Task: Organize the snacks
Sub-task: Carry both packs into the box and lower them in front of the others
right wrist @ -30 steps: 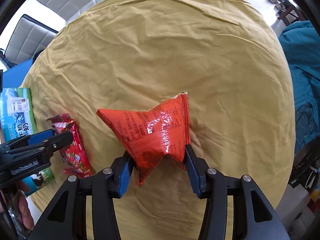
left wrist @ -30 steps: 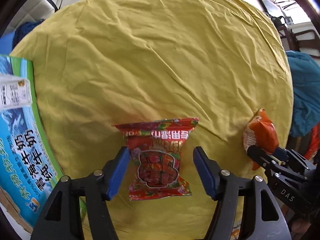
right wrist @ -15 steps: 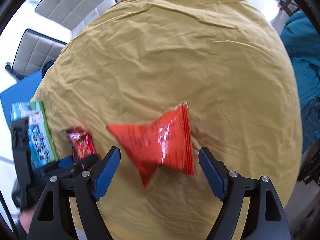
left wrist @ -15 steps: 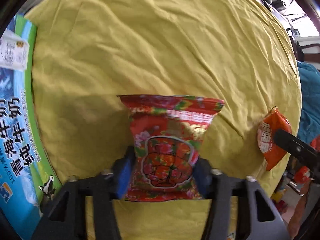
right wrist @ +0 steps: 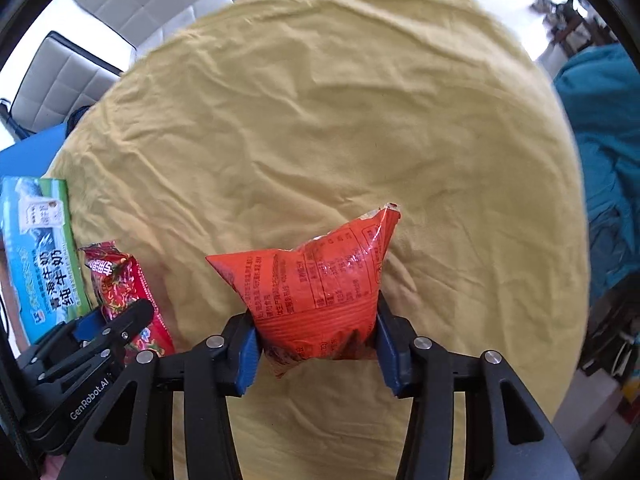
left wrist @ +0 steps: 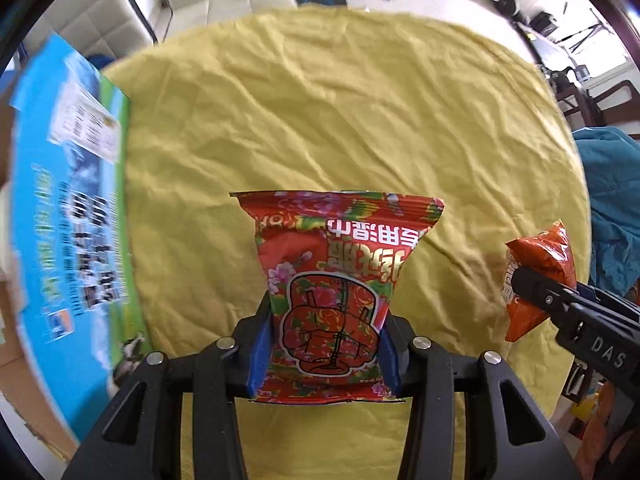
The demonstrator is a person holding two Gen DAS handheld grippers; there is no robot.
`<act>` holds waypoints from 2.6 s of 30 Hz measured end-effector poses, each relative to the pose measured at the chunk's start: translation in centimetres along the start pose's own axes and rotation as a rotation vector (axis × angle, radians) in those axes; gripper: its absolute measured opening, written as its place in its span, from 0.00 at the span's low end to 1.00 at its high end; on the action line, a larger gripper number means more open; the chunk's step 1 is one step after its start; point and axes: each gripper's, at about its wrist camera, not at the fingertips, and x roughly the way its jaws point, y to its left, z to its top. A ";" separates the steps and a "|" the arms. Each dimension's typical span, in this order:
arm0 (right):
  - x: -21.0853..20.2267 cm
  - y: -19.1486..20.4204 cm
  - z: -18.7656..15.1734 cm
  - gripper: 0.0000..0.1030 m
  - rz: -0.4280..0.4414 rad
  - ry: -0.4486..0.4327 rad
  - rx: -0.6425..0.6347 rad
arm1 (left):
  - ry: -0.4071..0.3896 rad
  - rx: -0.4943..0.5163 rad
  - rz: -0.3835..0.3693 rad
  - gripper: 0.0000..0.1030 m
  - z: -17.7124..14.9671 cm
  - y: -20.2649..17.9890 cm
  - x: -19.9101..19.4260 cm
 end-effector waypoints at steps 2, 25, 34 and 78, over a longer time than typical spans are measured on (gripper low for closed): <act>-1.1 1.0 -0.6 0.49 -0.028 -0.036 -0.019 | -0.033 0.010 0.004 0.40 -0.4 0.0 -1.4; -15.8 10.4 -9.3 0.48 0.039 -0.269 -0.181 | -0.332 -0.048 -0.066 0.40 -4.8 9.0 -17.9; -18.1 19.2 -11.4 0.48 0.111 -0.305 -0.277 | -0.374 -0.130 -0.039 0.40 -6.3 16.6 -19.8; 6.0 42.5 -10.8 0.49 0.165 0.109 -0.386 | 0.063 -0.276 -0.058 0.40 -3.3 38.6 -2.0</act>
